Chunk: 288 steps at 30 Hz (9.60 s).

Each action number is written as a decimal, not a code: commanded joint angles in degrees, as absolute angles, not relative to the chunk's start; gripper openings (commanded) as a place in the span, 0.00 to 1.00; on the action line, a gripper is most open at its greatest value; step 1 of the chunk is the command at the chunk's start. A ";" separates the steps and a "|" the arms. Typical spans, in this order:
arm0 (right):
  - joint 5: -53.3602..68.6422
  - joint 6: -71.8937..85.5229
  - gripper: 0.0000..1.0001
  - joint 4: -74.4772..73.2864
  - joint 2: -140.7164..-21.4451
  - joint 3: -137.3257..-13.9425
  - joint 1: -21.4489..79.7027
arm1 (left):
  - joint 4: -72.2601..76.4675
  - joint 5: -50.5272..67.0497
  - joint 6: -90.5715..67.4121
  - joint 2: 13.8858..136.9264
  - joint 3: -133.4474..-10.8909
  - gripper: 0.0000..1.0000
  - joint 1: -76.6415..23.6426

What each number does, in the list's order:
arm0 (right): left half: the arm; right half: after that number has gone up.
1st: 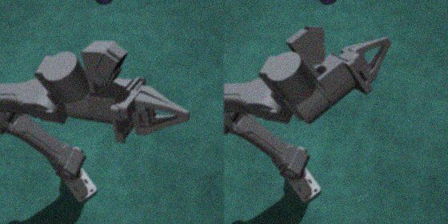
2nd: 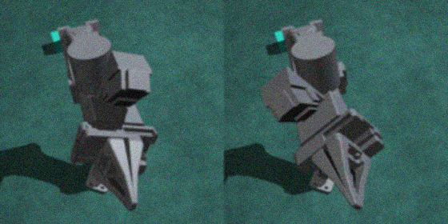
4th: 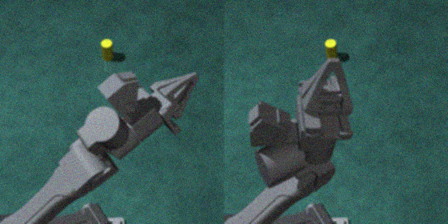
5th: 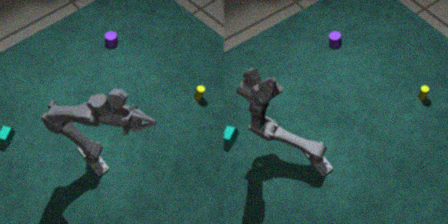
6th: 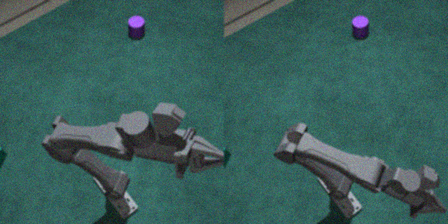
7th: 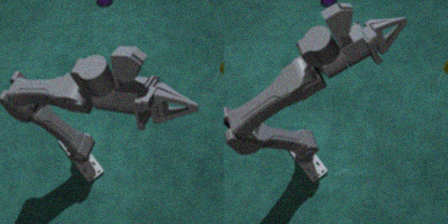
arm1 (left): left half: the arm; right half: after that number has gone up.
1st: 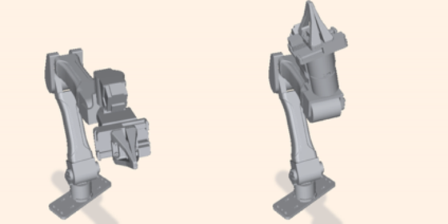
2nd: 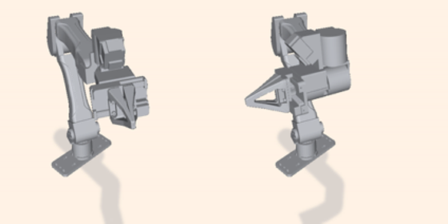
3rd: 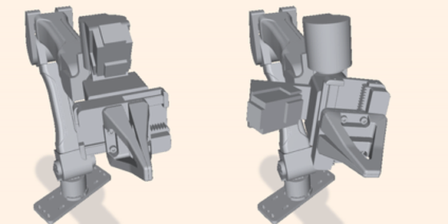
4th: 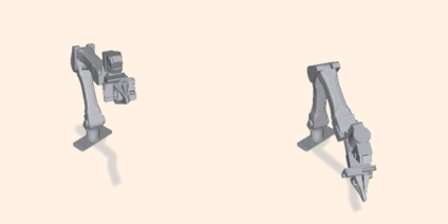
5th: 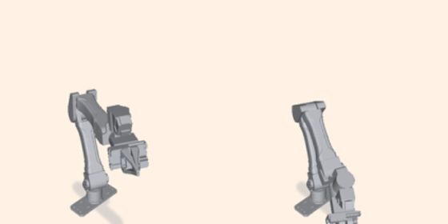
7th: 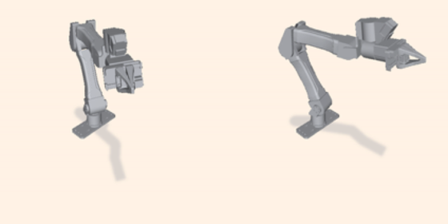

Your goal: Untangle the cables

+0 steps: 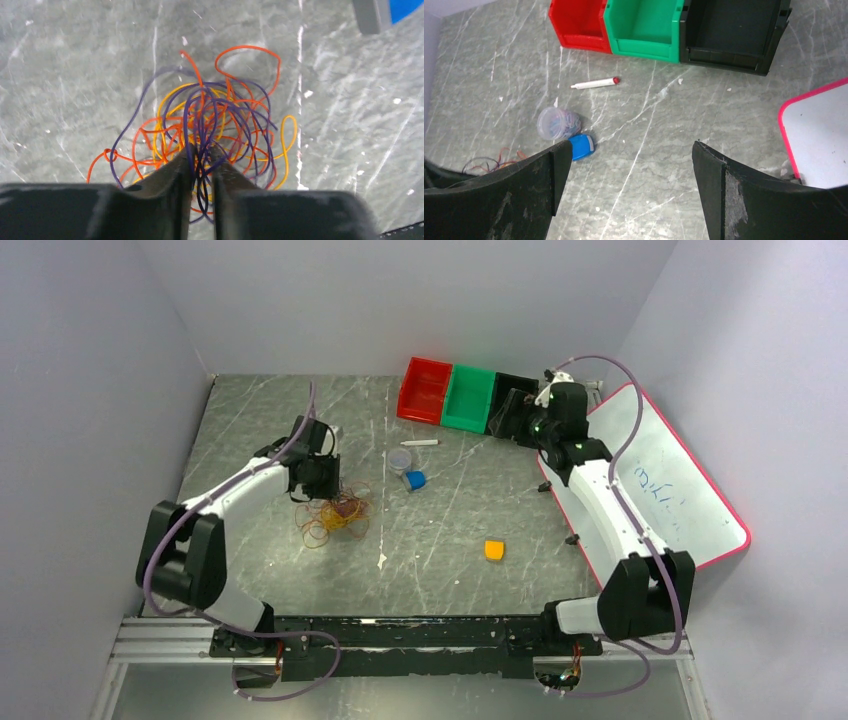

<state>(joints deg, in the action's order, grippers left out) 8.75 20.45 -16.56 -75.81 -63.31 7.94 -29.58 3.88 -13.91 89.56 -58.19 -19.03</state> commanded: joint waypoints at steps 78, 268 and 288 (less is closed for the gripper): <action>-13.85 14.41 0.70 -20.80 -106.21 -93.16 23.99 | -17.92 13.48 -13.27 76.67 -52.23 0.62 -9.08; -20.97 -2.31 0.00 -5.47 -58.26 -75.37 23.75 | -6.72 -9.69 -28.47 97.73 -43.10 0.13 -36.91; -16.85 3.62 0.00 -14.71 -70.82 -81.88 23.60 | -11.81 -14.23 -22.41 75.56 -47.70 0.61 -36.98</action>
